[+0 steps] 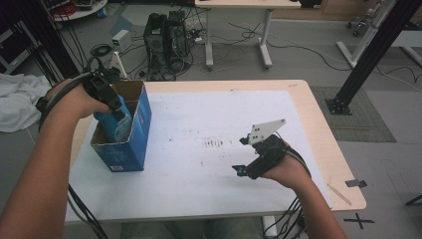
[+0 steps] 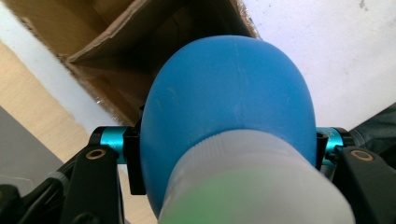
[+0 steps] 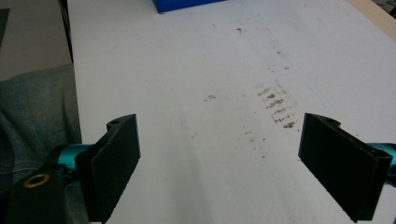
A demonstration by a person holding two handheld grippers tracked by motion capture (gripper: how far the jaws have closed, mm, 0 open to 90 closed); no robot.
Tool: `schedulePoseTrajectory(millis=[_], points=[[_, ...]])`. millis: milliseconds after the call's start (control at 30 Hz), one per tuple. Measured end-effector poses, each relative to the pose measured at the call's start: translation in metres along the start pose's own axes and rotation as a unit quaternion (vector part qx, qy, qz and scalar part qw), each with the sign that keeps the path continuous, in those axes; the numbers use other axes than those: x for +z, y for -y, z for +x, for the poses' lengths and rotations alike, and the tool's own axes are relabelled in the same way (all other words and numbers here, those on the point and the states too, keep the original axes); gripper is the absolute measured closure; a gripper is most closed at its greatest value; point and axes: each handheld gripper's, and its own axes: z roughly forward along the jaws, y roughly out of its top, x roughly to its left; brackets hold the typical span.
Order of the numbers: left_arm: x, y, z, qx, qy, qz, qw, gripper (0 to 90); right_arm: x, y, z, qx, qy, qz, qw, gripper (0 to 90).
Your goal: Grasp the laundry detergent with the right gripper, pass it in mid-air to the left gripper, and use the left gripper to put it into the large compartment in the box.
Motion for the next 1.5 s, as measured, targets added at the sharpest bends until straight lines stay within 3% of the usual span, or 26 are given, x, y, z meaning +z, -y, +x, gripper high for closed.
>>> schedulePoseTrajectory(millis=[33, 100, 133, 300, 667, 900, 933, 967, 1000, 1100, 1133, 1167, 1200, 1233, 1500], points=[[0.005, -0.001, 0.001, 0.013, -0.003, 0.014, 0.9998, 38.5, 0.0, 0.0, 0.0, 0.002, 0.001, 0.0, 1.0, 11.8], [0.008, -0.002, 0.0, 0.008, -0.004, 0.012, 0.9999, 38.5, 0.0, 0.0, 0.0, 0.0, -0.001, 0.0, 1.0, 11.8], [0.012, -0.003, 0.001, 0.017, -0.005, 0.017, 0.9997, 38.5, -0.001, 0.001, 0.0, 0.0, -0.001, 0.001, 1.0, 11.8], [0.024, -0.003, 0.002, 0.016, 0.002, 0.02, 0.9997, 38.5, 0.0, 0.001, 0.001, 0.002, -0.001, 0.002, 1.0, 11.8], [0.044, -0.001, 0.006, 0.013, -0.008, 0.022, 0.9996, 38.5, 0.001, 0.002, 0.001, 0.001, -0.003, 0.005, 1.0, 11.8], [0.056, -0.005, 0.005, 0.024, -0.007, 0.037, 0.999, 38.5, 0.003, 0.002, 0.002, 0.001, -0.005, 0.005, 1.0, 11.8], [0.06, -0.004, 0.002, 0.002, -0.004, 0.018, 0.9998, 38.5, 0.003, 0.002, 0.002, 0.002, -0.005, 0.006, 1.0, 11.8], [0.06, -0.004, 0.002, 0.002, -0.004, 0.018, 0.9998, 38.5, 0.003, 0.002, 0.002, 0.002, -0.005, 0.006, 1.0, 11.8], [0.059, -0.005, 0.006, 0.024, -0.006, 0.04, 0.9989, 38.5, 0.004, 0.002, 0.002, 0.002, -0.006, 0.005, 1.0, 11.8], [0.062, -0.004, 0.007, 0.023, -0.005, 0.035, 0.9991, 38.5, 0.004, 0.003, 0.002, 0.004, -0.009, 0.006, 0.9999, 11.8], [0.062, -0.004, 0.006, 0.019, -0.005, 0.033, 0.9993, 38.5, 0.004, 0.004, 0.002, 0.002, -0.006, 0.006, 1.0, 11.8], [0.064, -0.004, 0.004, 0.001, -0.003, 0.018, 0.9998, 38.5, 0.004, 0.004, 0.001, 0.002, -0.006, 0.007, 1.0, 11.8], [0.064, -0.004, 0.004, 0.001, -0.003, 0.018, 0.9998, 38.5, 0.004, 0.004, 0.002, 0.004, -0.007, 0.006, 1.0, 11.8], [0.062, -0.005, 0.007, 0.024, -0.004, 0.038, 0.999, 38.4, 0.005, 0.003, 0.002, 0.004, -0.006, 0.005, 1.0, 11.8], [0.062, -0.005, 0.006, 0.026, -0.014, 0.038, 0.9988, 36.9, 0.005, 0.004, 0.002, 0.004, -0.007, 0.003, 1.0, 11.8]])
